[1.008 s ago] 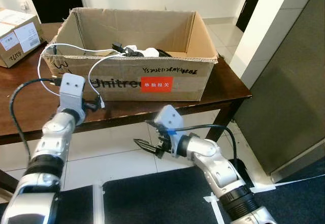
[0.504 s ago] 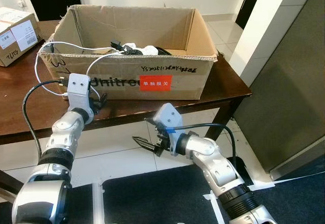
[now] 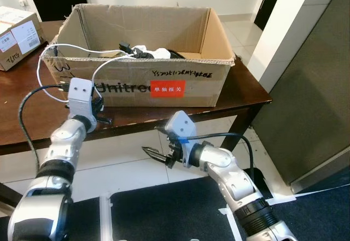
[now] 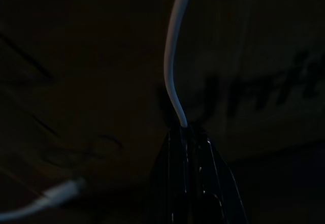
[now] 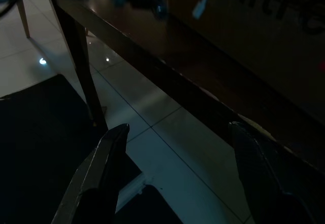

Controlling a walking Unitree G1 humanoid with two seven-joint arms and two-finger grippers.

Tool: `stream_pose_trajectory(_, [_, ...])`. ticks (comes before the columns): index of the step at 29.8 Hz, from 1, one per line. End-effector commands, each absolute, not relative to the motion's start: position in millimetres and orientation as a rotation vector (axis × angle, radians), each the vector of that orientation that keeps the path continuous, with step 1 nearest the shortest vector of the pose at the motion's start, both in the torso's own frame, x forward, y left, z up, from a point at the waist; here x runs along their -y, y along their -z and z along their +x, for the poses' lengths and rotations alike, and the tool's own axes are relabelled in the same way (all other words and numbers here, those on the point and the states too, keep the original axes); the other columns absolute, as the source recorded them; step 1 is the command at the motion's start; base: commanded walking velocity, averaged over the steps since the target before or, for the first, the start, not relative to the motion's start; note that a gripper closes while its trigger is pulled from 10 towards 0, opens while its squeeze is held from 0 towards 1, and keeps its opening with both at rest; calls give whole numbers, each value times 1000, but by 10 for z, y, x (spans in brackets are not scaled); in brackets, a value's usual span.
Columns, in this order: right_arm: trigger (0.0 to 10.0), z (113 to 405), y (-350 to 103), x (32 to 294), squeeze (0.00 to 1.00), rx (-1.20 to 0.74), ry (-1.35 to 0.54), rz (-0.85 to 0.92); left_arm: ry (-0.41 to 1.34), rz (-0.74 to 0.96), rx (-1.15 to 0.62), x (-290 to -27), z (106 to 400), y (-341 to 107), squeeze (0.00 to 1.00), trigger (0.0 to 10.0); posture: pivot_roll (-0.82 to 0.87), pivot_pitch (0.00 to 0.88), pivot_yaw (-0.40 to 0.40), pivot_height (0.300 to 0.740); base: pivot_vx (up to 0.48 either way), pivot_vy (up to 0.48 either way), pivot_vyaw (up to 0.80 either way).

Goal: Picking trash to rubbish bin

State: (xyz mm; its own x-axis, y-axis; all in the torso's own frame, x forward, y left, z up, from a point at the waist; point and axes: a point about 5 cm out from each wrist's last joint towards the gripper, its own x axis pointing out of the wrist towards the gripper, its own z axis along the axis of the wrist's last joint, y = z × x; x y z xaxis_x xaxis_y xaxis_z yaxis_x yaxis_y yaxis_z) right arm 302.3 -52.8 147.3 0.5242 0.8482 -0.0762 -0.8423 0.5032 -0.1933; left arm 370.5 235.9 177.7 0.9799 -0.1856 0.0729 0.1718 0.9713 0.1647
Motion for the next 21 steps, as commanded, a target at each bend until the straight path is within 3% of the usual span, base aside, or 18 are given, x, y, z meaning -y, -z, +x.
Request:
stream_pose_trajectory(1, [10000, 3019, -1471, 536, 0, 33, -1025, -211, 201, 195, 92, -2414, 3656, -1809, 0, 0, 16, 171, -1, 740, 0, 0, 0])
stream_pose_trajectory(4, [10000, 3017, -1473, 531, 0, 34, -1028, -213, 249, 219, 103, -2391, 3632, -1882, 0, 0, 14, 171, -1, 740, 0, 0, 0])
stream_pose_trajectory(6, [10000, 3019, -1487, 528, 0, 38, -1031, -213, 437, 256, 105, -2261, 3545, -2030, 0, 0, 15, 170, 0, 740, 0, 0, 0])
stream_pose_trajectory(9, [10000, 3021, -1497, 527, 0, 40, -1031, -212, 511, 278, 109, -2207, 3513, -2125, 0, 0, 17, 169, -1, 740, 0, 0, 0])
stream_pose_trajectory(12, [10000, 3028, -1511, 521, 0, 46, -1036, -210, 614, 310, 176, -2126, 3543, -2537, 0, 0, 23, 166, -7, 740, 0, 0, 0])
stream_pose_trajectory(21, [10000, 3045, -1560, 517, 0, 60, -1044, -209, 663, 283, 363, -2005, 3811, -3428, 0, 0, 16, 148, 4, 740, 0, 0, 0])
